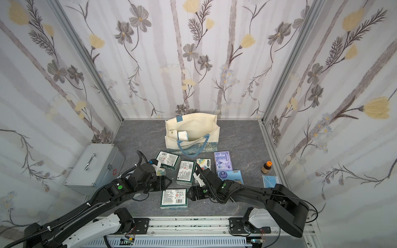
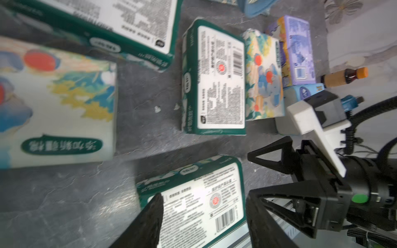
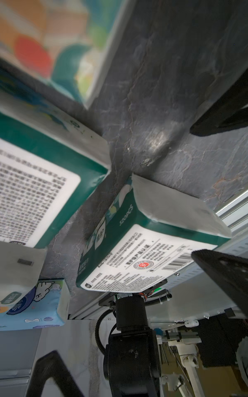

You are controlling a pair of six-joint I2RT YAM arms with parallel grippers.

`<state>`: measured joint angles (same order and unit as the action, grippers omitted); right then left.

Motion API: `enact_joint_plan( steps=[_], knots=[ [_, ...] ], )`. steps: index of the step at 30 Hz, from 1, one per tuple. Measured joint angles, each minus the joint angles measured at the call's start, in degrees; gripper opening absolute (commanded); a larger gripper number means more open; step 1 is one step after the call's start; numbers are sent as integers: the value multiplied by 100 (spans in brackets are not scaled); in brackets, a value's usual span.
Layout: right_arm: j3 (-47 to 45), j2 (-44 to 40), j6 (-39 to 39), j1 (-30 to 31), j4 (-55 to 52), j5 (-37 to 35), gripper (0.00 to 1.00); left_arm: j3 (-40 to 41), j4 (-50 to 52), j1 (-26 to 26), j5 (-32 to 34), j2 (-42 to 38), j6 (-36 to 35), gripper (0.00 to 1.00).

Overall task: Put tissues into the canvas bag
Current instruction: Pick up the pack of facial tissues from the center of the board.

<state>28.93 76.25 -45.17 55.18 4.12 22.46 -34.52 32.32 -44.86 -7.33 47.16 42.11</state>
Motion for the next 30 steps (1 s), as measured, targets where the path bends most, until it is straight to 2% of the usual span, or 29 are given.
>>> enact_joint_plan(
  steps=[6, 9, 11, 13, 21, 24, 26, 28, 30],
  knots=[
    [-76, 730, -437, 31, 1093, 367, 82, 857, -22, 39, -289, -179, 330, 55],
    [-164, 903, -614, 37, 1537, 492, 82, 1250, -306, 44, -459, -208, 514, 51],
    [-236, 1008, -734, 42, 1875, 584, 81, 1443, -555, 44, -540, -249, 623, 37],
    [-297, 1106, -844, 50, 2170, 658, 81, 1550, -743, 44, -597, -302, 658, 29],
    [-485, 1720, -1353, 52, 3585, 1012, 79, 1950, -1049, 72, -573, -667, 809, 27],
    [-507, 2068, -1631, 63, 4223, 1147, 71, 2063, -1139, 105, -564, -793, 874, 27],
    [-516, 2308, -1812, 72, 4612, 1209, 60, 2111, -1154, 120, -566, -883, 896, 27],
    [-531, 2492, -1950, 74, 4898, 1281, 53, 2131, -1143, 138, -566, -962, 911, 29],
    [-549, 2610, -2074, 74, 5184, 1329, 49, 2129, -1080, 157, -553, -1021, 916, 34]
  ],
)
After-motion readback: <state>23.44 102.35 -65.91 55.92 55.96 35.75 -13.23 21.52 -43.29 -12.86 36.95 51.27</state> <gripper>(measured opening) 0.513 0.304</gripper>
